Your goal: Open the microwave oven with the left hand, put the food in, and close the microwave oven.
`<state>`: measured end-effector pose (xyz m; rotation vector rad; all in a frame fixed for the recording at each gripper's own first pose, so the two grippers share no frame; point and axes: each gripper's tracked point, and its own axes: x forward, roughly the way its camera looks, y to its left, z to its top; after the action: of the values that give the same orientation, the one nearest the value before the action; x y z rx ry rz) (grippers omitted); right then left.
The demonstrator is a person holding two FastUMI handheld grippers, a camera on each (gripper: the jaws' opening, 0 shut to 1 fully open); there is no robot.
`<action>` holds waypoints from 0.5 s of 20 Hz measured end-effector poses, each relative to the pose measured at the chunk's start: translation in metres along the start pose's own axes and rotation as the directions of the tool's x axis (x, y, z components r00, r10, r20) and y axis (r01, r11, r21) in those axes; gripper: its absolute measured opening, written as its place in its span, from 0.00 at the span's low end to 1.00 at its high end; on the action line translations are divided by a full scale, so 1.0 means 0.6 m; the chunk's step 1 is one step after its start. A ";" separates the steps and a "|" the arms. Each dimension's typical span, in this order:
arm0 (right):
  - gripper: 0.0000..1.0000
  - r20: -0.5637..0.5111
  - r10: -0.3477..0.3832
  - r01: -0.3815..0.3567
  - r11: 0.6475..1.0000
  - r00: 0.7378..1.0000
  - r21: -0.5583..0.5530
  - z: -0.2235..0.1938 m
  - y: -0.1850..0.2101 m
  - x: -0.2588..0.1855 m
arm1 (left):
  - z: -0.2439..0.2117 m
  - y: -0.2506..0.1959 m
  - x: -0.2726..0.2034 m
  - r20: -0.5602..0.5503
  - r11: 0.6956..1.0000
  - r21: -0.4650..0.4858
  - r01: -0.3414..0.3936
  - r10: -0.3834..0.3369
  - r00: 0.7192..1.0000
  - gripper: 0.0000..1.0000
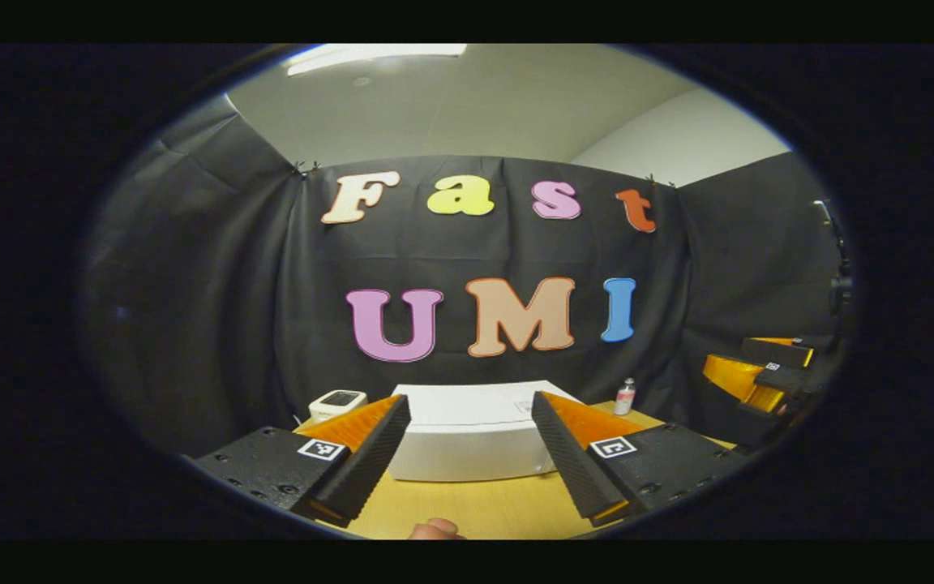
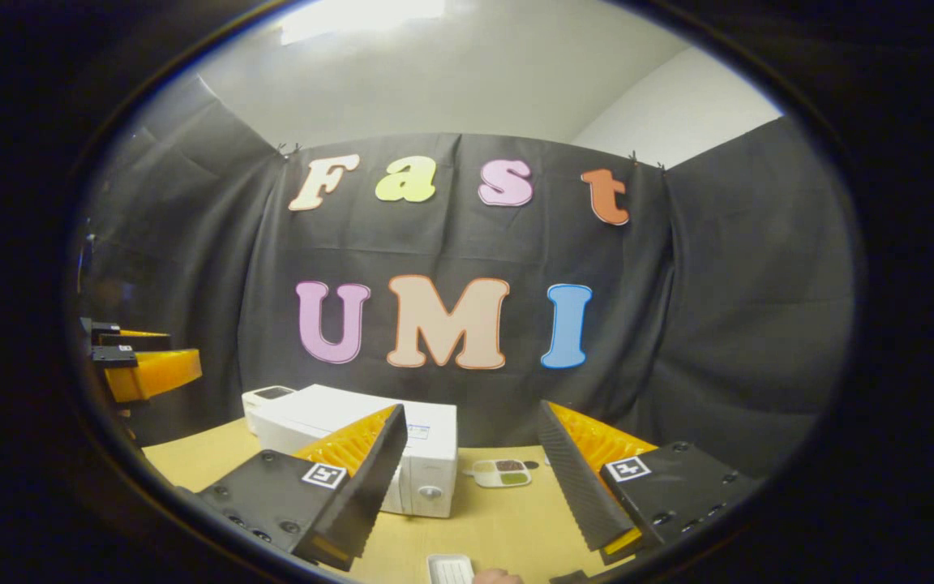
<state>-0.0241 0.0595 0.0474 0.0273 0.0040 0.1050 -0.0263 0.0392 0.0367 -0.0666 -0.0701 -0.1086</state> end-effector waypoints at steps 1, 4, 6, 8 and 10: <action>0.91 -0.001 0.005 -0.005 1.000 1.000 -0.002 0.000 0.003 0.000 | -0.003 -0.002 -0.001 -0.013 1.000 -0.004 0.002 -0.002 1.000 0.95; 0.91 -0.002 0.011 -0.011 1.000 1.000 -0.011 -0.001 0.011 0.000 | -0.014 0.000 -0.004 -0.042 1.000 -0.018 -0.003 0.002 0.999 0.96; 0.91 -0.007 0.010 -0.010 1.000 1.000 -0.009 -0.002 0.013 -0.002 | -0.014 -0.002 -0.001 -0.045 1.000 -0.018 0.003 -0.004 0.999 0.96; 0.91 -0.007 0.005 -0.005 1.000 1.000 -0.005 0.000 0.011 -0.003 | -0.014 -0.009 -0.002 -0.044 1.000 -0.021 0.016 -0.017 0.999 0.96; 0.91 -0.007 -0.001 0.001 1.000 1.000 -0.007 -0.001 0.009 -0.004 | -0.017 -0.014 -0.004 -0.044 1.000 -0.018 0.024 -0.025 0.999 0.96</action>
<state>-0.0268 0.0648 0.0467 0.0202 0.0108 0.1041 -0.0289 0.0302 0.0267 -0.0805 -0.0253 -0.1354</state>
